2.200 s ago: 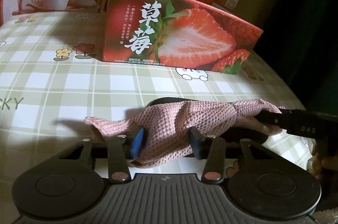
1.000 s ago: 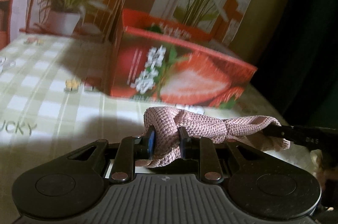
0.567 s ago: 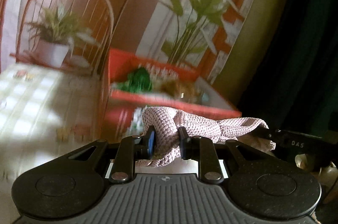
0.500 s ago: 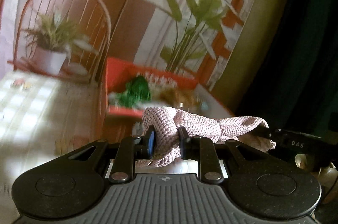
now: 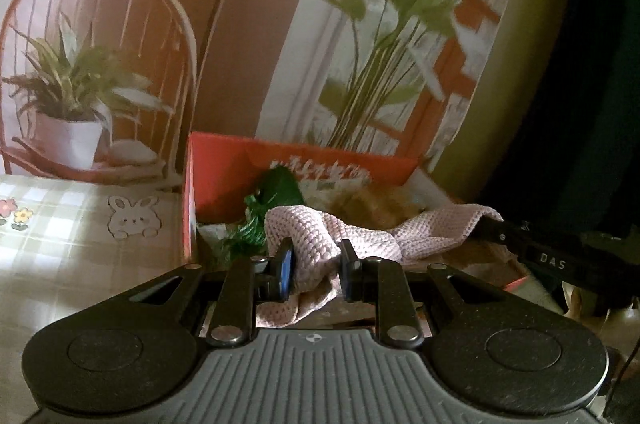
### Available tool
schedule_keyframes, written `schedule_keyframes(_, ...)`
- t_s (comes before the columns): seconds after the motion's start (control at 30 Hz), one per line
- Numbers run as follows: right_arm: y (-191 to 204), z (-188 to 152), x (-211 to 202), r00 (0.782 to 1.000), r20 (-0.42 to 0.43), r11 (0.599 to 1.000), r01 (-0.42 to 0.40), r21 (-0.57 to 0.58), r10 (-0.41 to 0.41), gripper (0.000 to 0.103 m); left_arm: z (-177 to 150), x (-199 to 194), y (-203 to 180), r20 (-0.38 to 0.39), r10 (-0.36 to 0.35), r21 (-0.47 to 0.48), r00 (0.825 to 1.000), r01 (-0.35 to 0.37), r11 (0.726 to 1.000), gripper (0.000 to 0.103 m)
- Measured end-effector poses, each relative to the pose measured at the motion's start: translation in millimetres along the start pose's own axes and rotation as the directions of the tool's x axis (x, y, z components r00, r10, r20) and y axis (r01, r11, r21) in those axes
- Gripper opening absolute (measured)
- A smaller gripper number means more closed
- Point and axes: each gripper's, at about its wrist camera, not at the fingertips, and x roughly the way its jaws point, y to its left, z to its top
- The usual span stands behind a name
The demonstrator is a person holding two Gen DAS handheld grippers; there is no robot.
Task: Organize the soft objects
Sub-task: 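Lift the pink cloth with both grippers over the red box, then lower the pink cloth into the box and open both grippers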
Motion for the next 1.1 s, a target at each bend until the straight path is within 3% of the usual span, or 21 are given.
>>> schedule_keyframes(0.27,-1,-17,51,0.991,-0.133,1.0,0.025,-0.014,-0.027,0.008,-1,39,11,-0.091,0.018,0.013,0.996,-0.017,1.0,0.024)
schedule_keyframes(0.5,0,-19,64,0.985,-0.171,0.999,0.03,-0.014,-0.032,0.01,1,53,9,-0.109,0.041,0.025,0.993,-0.038,0.999,0.025)
schedule_keyframes(0.6,1,-18,60,0.986,-0.162,0.999,0.031,-0.014,-0.033,0.016,1,46,8,-0.093,0.041,0.035,0.995,-0.038,0.999,0.037)
schedule_keyframes(0.7,4,-18,49,0.99,-0.139,0.999,0.037,-0.016,-0.039,0.025,2,32,2,-0.063,0.021,0.045,0.998,-0.018,0.999,0.062)
schedule_keyframes(0.77,6,-16,40,0.992,-0.118,0.999,0.046,-0.009,-0.047,0.045,1,21,-5,-0.041,0.043,0.057,0.998,-0.04,0.998,0.084)
schedule_keyframes(0.97,19,-16,5,0.997,-0.036,0.998,0.065,-0.021,-0.066,0.086,-6,-16,-28,0.014,0.076,0.092,0.997,-0.077,0.993,0.096)
schedule_keyframes(1.1,30,-21,-19,0.998,-0.004,0.998,0.066,-0.024,-0.066,0.101,-20,-36,-40,0.015,0.106,0.108,0.994,-0.107,0.988,0.101)
